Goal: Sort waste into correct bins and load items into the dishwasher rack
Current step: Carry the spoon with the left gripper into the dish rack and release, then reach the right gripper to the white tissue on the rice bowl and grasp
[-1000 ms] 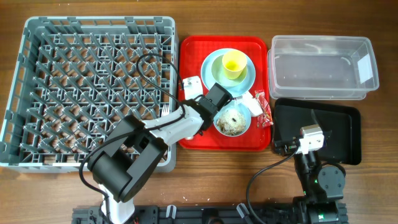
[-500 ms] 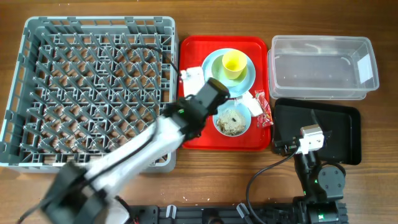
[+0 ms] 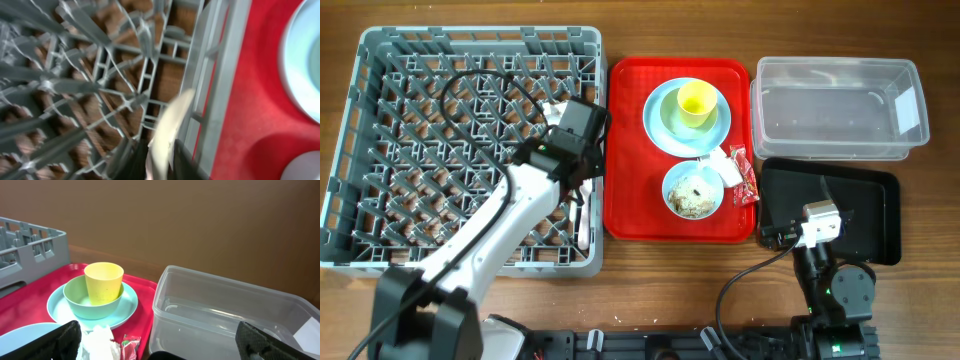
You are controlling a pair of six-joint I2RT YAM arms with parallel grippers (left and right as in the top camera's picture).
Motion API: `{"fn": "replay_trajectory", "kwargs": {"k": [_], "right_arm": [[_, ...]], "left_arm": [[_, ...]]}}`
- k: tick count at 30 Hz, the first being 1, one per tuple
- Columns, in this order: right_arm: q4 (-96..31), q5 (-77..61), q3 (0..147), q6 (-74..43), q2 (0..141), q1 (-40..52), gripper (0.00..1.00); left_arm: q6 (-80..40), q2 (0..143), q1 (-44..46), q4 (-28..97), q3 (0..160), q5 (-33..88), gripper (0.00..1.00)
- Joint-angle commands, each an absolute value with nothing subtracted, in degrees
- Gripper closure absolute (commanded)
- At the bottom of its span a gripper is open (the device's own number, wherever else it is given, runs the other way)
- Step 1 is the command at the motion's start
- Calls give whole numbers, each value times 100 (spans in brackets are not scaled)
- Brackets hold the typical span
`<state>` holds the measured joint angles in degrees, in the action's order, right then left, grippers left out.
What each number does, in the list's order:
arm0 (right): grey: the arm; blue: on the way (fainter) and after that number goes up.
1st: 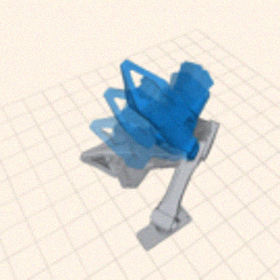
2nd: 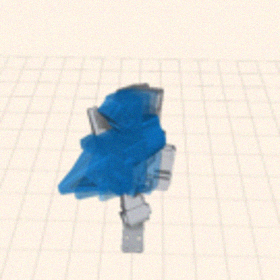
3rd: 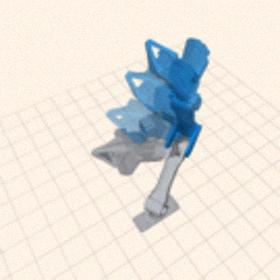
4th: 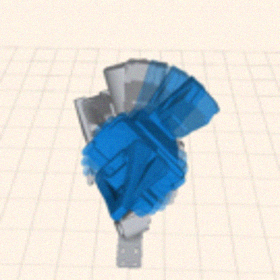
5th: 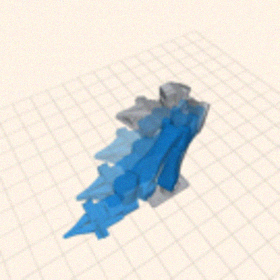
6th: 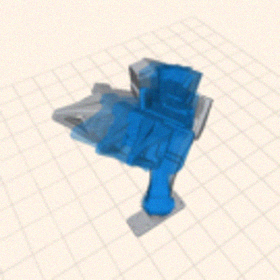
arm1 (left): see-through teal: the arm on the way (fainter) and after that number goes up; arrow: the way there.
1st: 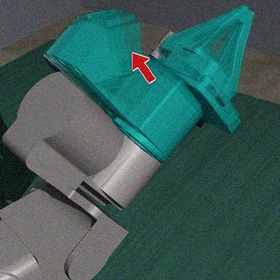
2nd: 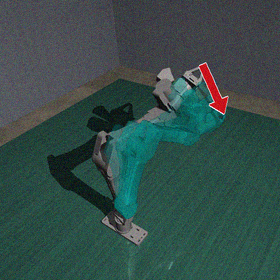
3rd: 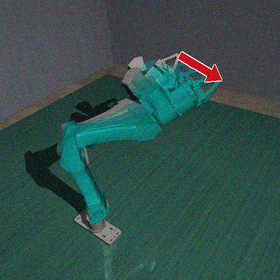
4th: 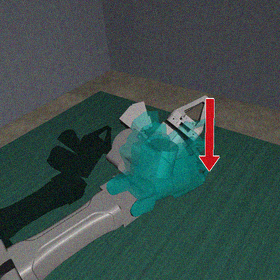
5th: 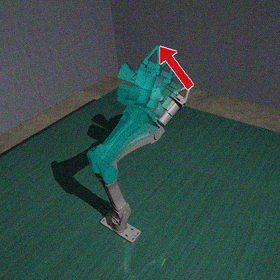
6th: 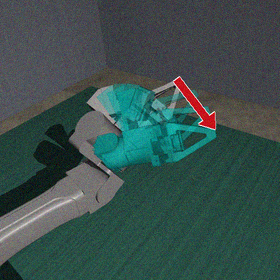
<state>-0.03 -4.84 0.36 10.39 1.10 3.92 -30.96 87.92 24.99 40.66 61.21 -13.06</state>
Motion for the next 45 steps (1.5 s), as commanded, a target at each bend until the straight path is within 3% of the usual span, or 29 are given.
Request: {"fn": "replay_trajectory", "kwargs": {"k": [1, 6, 7, 8, 14, 27, 31, 33, 36, 40, 43, 44, 45], "right_arm": [[14, -445, 30, 1050, 80, 368, 0], [14, -445, 30, 1050, 80, 368, 0], [14, -445, 30, 1050, 80, 368, 0], [14, -445, 30, 1048, 80, 368, 0], [14, -445, 30, 1050, 80, 368, 0], [23, -523, 30, 1017, 80, 368, 0], [86, -1584, 73, -80, 102, 368, 0], [-589, -1597, 569, -762, 145, 368, 0], [-2191, -1448, 2504, -744, 1068, 368, 0], [-6250, -1662, 6495, -493, 4493, 368, 0], [-7712, -1925, 8134, -585, 6388, 368, 0], [-8027, -2469, 8359, -607, 6947, 368, 4], [-8154, -2954, 8359, -729, 7306, 370, 38]], "left_arm": [[-3041, 8879, 2462, 4005, 6108, -1221, 61], [-3039, 8283, 2453, 4014, 6313, -1227, 30], [-3041, 8023, 2397, 4010, 6403, -1262, 6], [-3044, 7714, 2255, 4003, 6493, -1264, 0], [-3039, 6525, 1153, 4080, 6528, -1568, 0], [-3039, 6569, 1111, 4082, 6528, -1566, 0], [-3039, 6569, 1111, 4082, 6528, -1566, 0], [-3039, 6569, 1111, 4082, 6528, -1566, 0], [-3039, 6569, 1111, 4082, 6528, -1566, 0], [-3041, 6569, 1111, 4082, 6528, -1566, 0], [-3039, 6569, 1111, 4082, 6528, -1566, 0], [-3041, 6569, 1111, 4082, 6528, -1566, 0], [-3041, 6569, 1111, 4082, 6528, -1566, 0]]}}
